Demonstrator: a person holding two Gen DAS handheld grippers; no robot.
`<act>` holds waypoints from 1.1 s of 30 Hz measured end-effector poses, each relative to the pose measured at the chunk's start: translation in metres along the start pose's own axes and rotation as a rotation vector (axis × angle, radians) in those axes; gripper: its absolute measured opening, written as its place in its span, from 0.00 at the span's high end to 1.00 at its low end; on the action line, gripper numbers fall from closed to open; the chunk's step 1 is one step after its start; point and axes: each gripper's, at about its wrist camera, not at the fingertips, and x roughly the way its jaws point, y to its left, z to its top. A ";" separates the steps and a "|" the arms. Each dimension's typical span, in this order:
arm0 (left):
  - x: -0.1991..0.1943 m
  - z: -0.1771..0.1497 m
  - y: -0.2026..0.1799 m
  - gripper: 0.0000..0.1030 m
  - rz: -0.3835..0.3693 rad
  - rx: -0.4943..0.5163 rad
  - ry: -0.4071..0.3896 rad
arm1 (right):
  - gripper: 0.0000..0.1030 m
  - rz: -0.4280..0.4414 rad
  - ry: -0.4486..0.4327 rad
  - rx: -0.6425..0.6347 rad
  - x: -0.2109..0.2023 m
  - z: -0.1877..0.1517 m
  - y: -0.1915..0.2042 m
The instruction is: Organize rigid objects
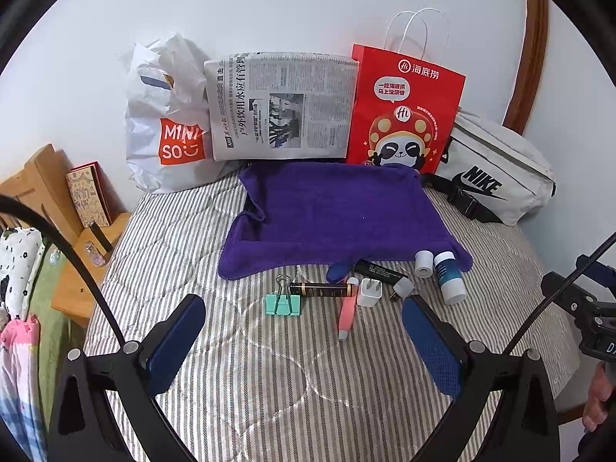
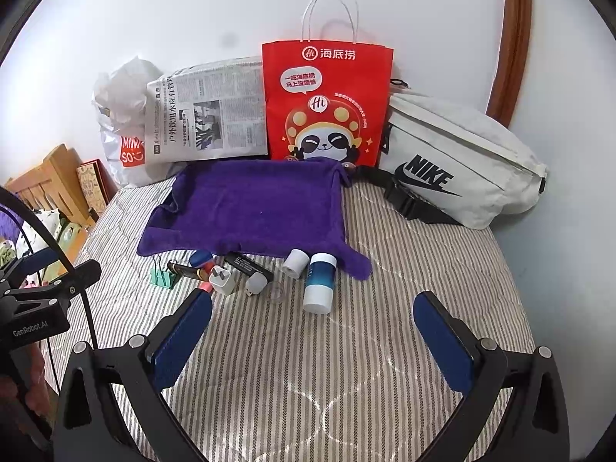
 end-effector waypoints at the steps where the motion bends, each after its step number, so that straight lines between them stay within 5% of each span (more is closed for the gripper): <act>1: 0.000 0.000 0.000 0.00 -0.001 0.001 0.000 | 0.00 0.000 0.000 0.000 0.000 0.000 0.000; 33: -0.005 -0.004 0.003 0.00 0.012 0.005 0.005 | 0.00 0.003 0.000 0.004 -0.006 -0.003 0.001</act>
